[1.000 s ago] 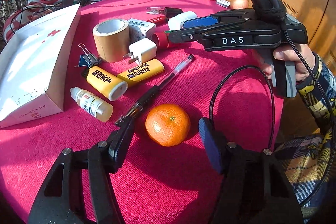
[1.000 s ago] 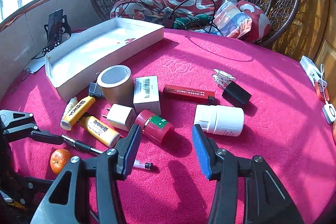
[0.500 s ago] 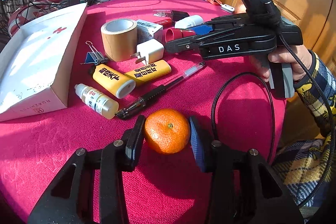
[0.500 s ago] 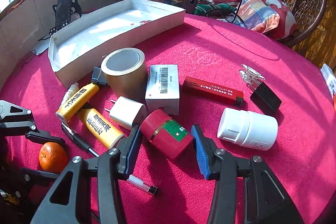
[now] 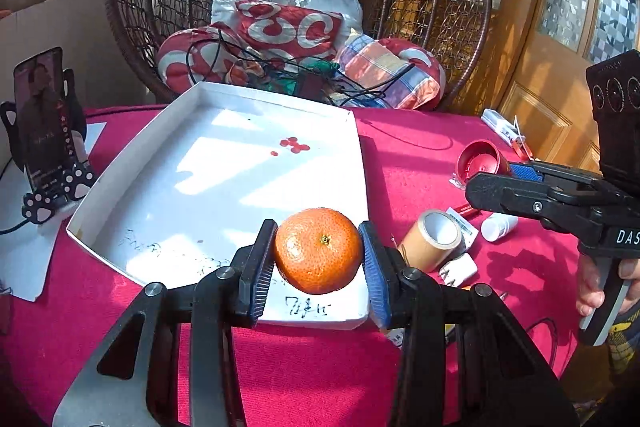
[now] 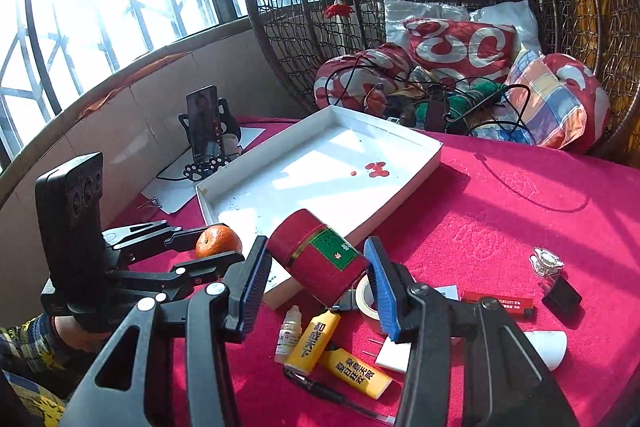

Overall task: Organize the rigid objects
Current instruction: 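Place the orange in the white tray with the left tool while the right tool places the red tin, then grasp the white pill bottle with the right tool while the left tool grasps the dropper bottle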

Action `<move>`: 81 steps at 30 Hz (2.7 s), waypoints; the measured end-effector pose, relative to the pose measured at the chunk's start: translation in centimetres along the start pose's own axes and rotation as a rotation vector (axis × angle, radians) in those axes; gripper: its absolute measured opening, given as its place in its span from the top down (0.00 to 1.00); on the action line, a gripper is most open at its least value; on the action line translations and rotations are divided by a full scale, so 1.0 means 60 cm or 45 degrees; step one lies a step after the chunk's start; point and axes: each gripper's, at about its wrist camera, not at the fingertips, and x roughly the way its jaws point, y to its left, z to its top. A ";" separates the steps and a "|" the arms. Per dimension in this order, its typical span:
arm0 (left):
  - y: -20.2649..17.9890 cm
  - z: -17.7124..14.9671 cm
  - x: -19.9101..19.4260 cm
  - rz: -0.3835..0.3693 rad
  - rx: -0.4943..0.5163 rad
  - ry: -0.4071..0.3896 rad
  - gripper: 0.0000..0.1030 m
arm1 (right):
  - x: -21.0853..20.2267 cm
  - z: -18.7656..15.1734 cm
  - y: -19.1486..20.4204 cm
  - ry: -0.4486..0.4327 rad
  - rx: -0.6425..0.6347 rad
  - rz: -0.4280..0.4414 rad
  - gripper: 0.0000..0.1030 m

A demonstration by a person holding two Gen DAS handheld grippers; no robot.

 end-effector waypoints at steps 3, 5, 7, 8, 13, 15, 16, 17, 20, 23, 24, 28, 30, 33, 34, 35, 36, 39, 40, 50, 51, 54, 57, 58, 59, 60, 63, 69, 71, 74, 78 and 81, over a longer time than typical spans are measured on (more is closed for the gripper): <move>0.061 0.019 0.026 0.084 -0.127 0.009 0.60 | 0.070 0.018 0.022 0.053 0.022 0.047 0.54; 0.090 0.020 0.043 0.132 -0.190 0.028 0.60 | 0.113 0.023 0.034 0.090 0.029 0.046 0.54; 0.111 0.014 0.056 0.140 -0.273 0.054 0.60 | 0.152 0.021 0.042 0.126 0.045 0.042 0.53; 0.121 0.007 0.058 0.142 -0.323 0.063 0.60 | 0.165 0.018 0.043 0.140 0.053 0.038 0.53; 0.141 -0.016 0.044 0.134 -0.444 0.008 0.19 | 0.145 0.004 0.040 0.054 0.050 -0.062 0.29; 0.141 -0.014 0.031 0.154 -0.460 -0.016 0.00 | 0.112 0.006 0.026 -0.010 0.086 -0.036 0.12; 0.137 -0.013 0.023 0.145 -0.459 -0.031 0.00 | 0.092 0.006 0.018 -0.045 0.105 -0.041 0.12; 0.128 -0.011 0.014 0.128 -0.445 -0.050 0.00 | 0.067 0.007 0.010 -0.090 0.114 -0.056 0.12; 0.091 -0.009 -0.011 0.108 -0.350 -0.103 0.00 | -0.014 0.006 -0.012 -0.240 0.119 -0.127 0.00; 0.049 -0.013 -0.025 0.059 -0.235 -0.136 0.00 | -0.082 -0.002 -0.043 -0.356 0.147 -0.234 0.00; 0.032 -0.016 -0.026 0.039 -0.186 -0.136 0.00 | -0.101 -0.008 -0.054 -0.379 0.159 -0.274 0.00; -0.040 -0.037 -0.016 -0.104 -0.002 -0.048 0.00 | -0.146 -0.051 -0.112 -0.383 0.240 -0.399 0.00; -0.079 -0.054 -0.004 -0.169 0.082 0.045 0.00 | -0.153 -0.078 -0.148 -0.338 0.295 -0.486 0.00; -0.115 -0.079 0.011 -0.239 0.124 0.145 0.00 | -0.153 -0.121 -0.203 -0.240 0.400 -0.647 0.00; -0.121 -0.086 0.017 -0.253 0.125 0.180 0.00 | -0.152 -0.134 -0.219 -0.214 0.442 -0.683 0.00; -0.124 -0.093 0.022 -0.253 0.118 0.207 0.00 | -0.152 -0.147 -0.234 -0.180 0.483 -0.700 0.00; -0.124 -0.099 0.026 -0.253 0.110 0.228 0.00 | -0.147 -0.155 -0.243 -0.149 0.505 -0.695 0.00; -0.115 -0.116 0.034 -0.234 0.076 0.270 0.00 | -0.128 -0.170 -0.245 -0.098 0.470 -0.673 0.00; -0.113 -0.120 0.036 -0.233 0.073 0.282 0.00 | -0.123 -0.172 -0.242 -0.090 0.443 -0.675 0.00; -0.117 -0.134 0.064 -0.079 0.132 0.333 0.13 | -0.046 -0.165 -0.245 0.070 0.324 -0.722 0.05; -0.114 -0.134 0.067 -0.059 0.122 0.339 0.22 | -0.045 -0.165 -0.246 0.079 0.325 -0.724 0.07; -0.105 -0.130 0.069 -0.030 0.092 0.331 0.30 | -0.045 -0.168 -0.249 0.099 0.340 -0.717 0.16; -0.109 -0.123 0.077 -0.043 0.080 0.343 0.30 | -0.038 -0.169 -0.251 0.135 0.345 -0.715 0.17; -0.116 -0.122 0.081 -0.031 0.098 0.345 0.30 | -0.034 -0.167 -0.249 0.144 0.335 -0.728 0.17; -0.122 -0.122 0.085 -0.016 0.122 0.341 0.30 | -0.032 -0.166 -0.247 0.152 0.322 -0.735 0.17; -0.127 -0.123 0.087 0.000 0.145 0.339 0.30 | -0.028 -0.165 -0.245 0.163 0.308 -0.740 0.17; -0.133 -0.130 0.082 0.036 0.205 0.330 0.51 | -0.028 -0.165 -0.239 0.161 0.283 -0.751 0.27; -0.103 -0.143 0.056 0.033 0.192 0.329 0.81 | -0.042 -0.166 -0.239 0.113 0.311 -0.724 0.42; -0.094 -0.147 0.046 0.037 0.183 0.321 0.81 | -0.053 -0.166 -0.234 0.080 0.323 -0.721 0.42; -0.081 -0.156 0.032 0.018 0.162 0.313 0.81 | -0.076 -0.159 -0.220 0.025 0.331 -0.692 0.42; -0.071 -0.144 -0.007 -0.042 0.113 0.227 0.81 | -0.106 -0.124 -0.184 -0.070 0.297 -0.603 0.42; -0.059 -0.105 -0.040 -0.052 0.073 0.118 0.81 | -0.102 -0.084 -0.136 -0.106 0.207 -0.507 0.42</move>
